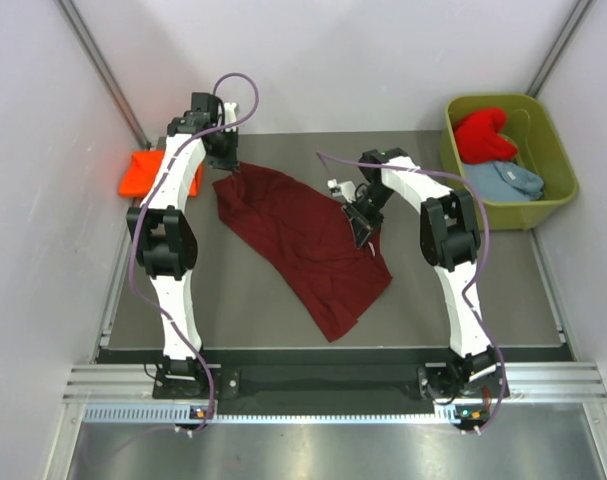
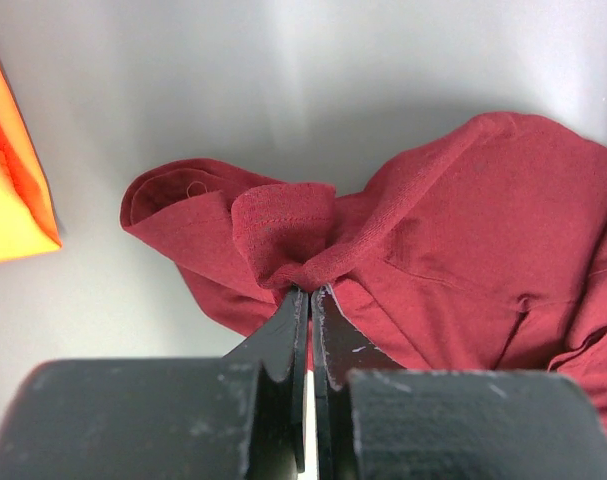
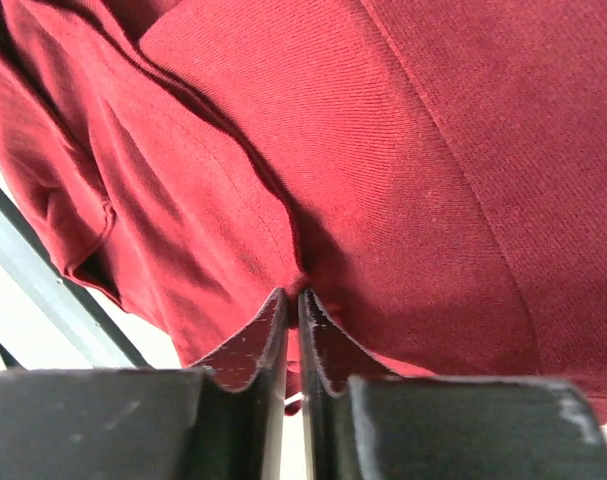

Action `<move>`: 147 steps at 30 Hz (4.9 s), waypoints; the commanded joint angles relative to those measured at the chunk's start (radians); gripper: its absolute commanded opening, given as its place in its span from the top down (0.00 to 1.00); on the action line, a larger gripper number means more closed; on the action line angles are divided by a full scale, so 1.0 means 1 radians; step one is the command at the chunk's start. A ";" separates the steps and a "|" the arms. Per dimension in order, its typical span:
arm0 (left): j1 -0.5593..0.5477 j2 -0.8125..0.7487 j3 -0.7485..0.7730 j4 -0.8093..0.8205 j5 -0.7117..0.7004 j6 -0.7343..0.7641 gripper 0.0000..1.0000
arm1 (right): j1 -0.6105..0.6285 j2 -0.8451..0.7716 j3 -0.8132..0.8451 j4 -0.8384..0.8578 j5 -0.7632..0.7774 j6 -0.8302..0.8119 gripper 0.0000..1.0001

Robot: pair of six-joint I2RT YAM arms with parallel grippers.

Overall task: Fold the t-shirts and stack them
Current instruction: Flatten the tshirt out

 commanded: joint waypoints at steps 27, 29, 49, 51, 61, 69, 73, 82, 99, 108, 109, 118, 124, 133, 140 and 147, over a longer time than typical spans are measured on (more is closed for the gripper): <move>0.011 -0.080 -0.056 0.017 -0.045 0.004 0.87 | -0.050 -0.374 0.193 0.361 0.577 0.054 1.00; 0.011 -0.081 -0.077 0.025 -0.035 0.010 0.71 | -0.050 -0.392 0.192 0.375 0.595 0.051 1.00; -0.008 -0.024 -0.220 -0.027 -0.025 0.009 0.27 | -0.092 -0.334 0.153 0.471 0.916 0.074 1.00; -0.011 -0.014 -0.247 -0.030 -0.022 0.005 0.29 | -0.096 -0.328 0.158 0.473 0.907 0.075 1.00; -0.017 0.086 -0.255 -0.022 -0.046 -0.005 0.42 | -0.093 -0.291 0.178 0.465 0.864 0.092 1.00; -0.029 0.176 -0.212 -0.022 -0.077 -0.002 0.61 | -0.093 -0.267 0.204 0.462 0.843 0.098 1.00; -0.031 0.148 -0.240 -0.032 -0.072 -0.004 1.00 | -0.095 -0.257 0.213 0.465 0.847 0.100 1.00; 0.002 -0.283 -0.626 -0.061 -0.080 -0.021 1.00 | -0.102 -0.222 0.252 0.488 0.887 0.097 1.00; 0.009 -0.161 -0.366 -0.042 -0.130 0.015 0.53 | -0.098 -0.184 0.295 0.493 0.873 0.097 1.00; -0.003 0.022 -0.252 -0.033 -0.083 0.002 0.57 | -0.096 -0.187 0.293 0.491 0.870 0.095 1.00; -0.009 0.040 -0.245 -0.030 -0.086 0.002 0.57 | -0.096 -0.185 0.295 0.494 0.870 0.095 1.00; -0.055 0.100 -0.153 -0.013 -0.066 -0.004 0.87 | -0.090 -0.181 0.295 0.494 0.872 0.095 1.00; -0.055 0.086 -0.084 -0.009 -0.127 -0.004 1.00 | -0.087 -0.193 0.295 0.500 0.882 0.090 1.00; -0.046 0.115 0.089 0.057 -0.253 0.015 1.00 | -0.084 -0.179 0.311 0.511 0.889 0.086 1.00; -0.067 0.230 0.194 0.094 -0.313 0.035 1.00 | -0.078 -0.158 0.316 0.508 0.881 0.093 1.00; -0.072 0.293 0.266 0.132 -0.299 0.048 1.00 | -0.070 -0.135 0.321 0.508 0.876 0.095 1.00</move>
